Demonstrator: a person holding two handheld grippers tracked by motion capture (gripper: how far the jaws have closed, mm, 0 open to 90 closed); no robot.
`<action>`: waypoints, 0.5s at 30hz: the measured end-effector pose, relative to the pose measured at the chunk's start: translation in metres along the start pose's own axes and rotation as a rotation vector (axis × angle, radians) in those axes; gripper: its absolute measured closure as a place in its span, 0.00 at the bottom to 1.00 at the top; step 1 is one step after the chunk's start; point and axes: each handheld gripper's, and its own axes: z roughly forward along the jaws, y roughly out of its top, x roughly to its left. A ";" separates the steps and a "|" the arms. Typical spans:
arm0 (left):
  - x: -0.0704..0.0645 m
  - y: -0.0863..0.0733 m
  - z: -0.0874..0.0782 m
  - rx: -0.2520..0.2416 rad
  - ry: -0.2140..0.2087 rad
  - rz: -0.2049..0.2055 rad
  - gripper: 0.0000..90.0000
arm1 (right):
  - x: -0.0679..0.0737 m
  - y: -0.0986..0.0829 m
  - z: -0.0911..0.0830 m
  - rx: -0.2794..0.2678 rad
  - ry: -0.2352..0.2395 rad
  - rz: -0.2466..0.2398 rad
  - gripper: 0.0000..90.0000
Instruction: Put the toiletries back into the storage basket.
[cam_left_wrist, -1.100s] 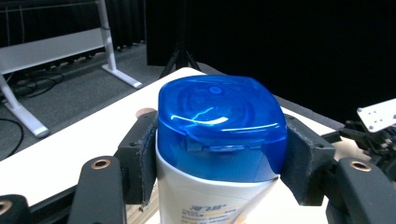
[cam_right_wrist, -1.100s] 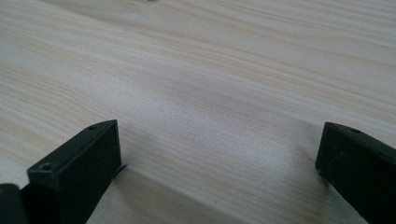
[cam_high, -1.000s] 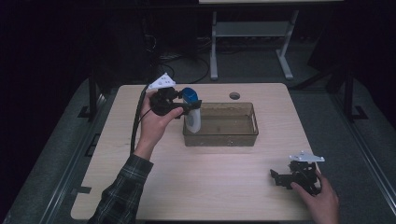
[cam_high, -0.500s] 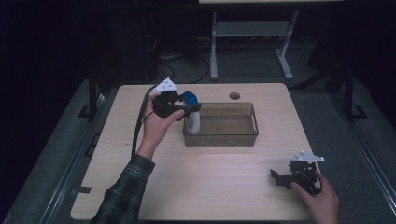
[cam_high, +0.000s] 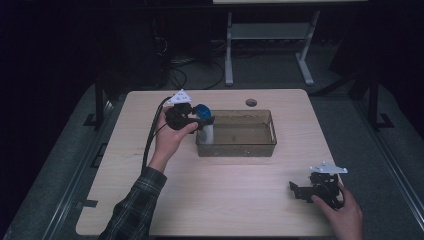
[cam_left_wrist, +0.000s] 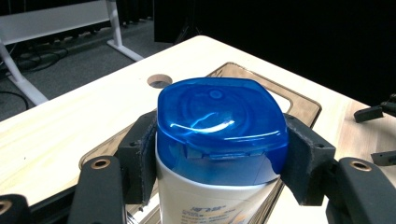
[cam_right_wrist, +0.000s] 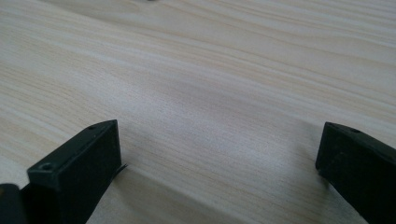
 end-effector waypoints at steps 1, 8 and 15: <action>0.000 -0.001 0.000 0.000 -0.001 0.000 0.40 | 0.000 0.000 0.000 0.000 0.000 0.001 0.00; 0.001 -0.007 0.002 0.014 -0.001 -0.002 0.40 | 0.000 0.000 0.000 0.000 0.000 0.000 0.00; 0.000 -0.012 0.005 0.034 -0.007 -0.006 0.40 | 0.000 0.000 0.000 0.000 0.000 0.000 0.00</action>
